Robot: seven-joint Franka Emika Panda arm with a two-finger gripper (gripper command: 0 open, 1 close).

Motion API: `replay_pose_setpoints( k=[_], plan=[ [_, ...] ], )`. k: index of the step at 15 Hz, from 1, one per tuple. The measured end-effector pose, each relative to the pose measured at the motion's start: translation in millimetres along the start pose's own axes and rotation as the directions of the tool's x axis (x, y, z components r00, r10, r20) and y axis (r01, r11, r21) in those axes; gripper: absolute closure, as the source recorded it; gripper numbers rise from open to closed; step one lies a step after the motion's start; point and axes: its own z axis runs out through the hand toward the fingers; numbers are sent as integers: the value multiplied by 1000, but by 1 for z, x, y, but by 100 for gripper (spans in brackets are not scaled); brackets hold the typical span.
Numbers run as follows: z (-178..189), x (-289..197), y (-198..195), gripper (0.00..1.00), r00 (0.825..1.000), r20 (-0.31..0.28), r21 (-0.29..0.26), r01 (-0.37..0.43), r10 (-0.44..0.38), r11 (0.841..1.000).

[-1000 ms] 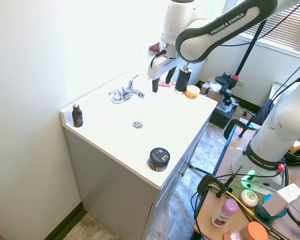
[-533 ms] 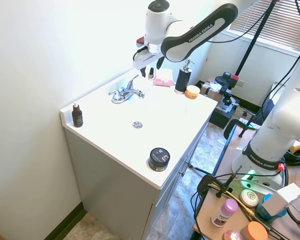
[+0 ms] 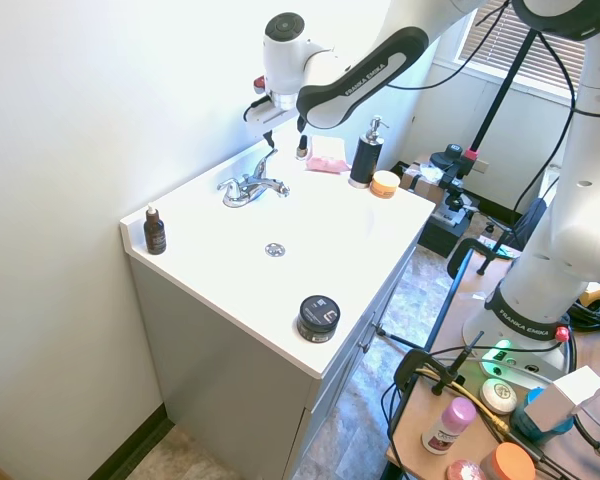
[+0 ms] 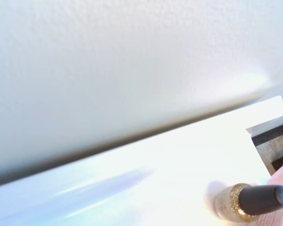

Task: Turn on the cold water

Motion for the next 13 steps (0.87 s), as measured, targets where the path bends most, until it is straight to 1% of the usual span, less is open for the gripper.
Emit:
replay_pose_setpoints(
  k=[3, 5, 7, 10, 12, 13],
  plan=[
    [8, -14, 4, 0, 1000, 20, -18, 15, -15, 1000],
    [10, -22, 11, 0, 998, 65, -30, 20, -18, 999],
    [1, -30, 24, 0, 994, 110, -34, 32, -28, 999],
    [-22, -36, 40, 0, 986, 165, -15, 30, -27, 999],
    [-41, -36, 47, 0, 976, 216, 12, 40, -41, 999],
    [-52, -36, 51, 0, 968, 241, 30, 58, -64, 998]
  ],
)
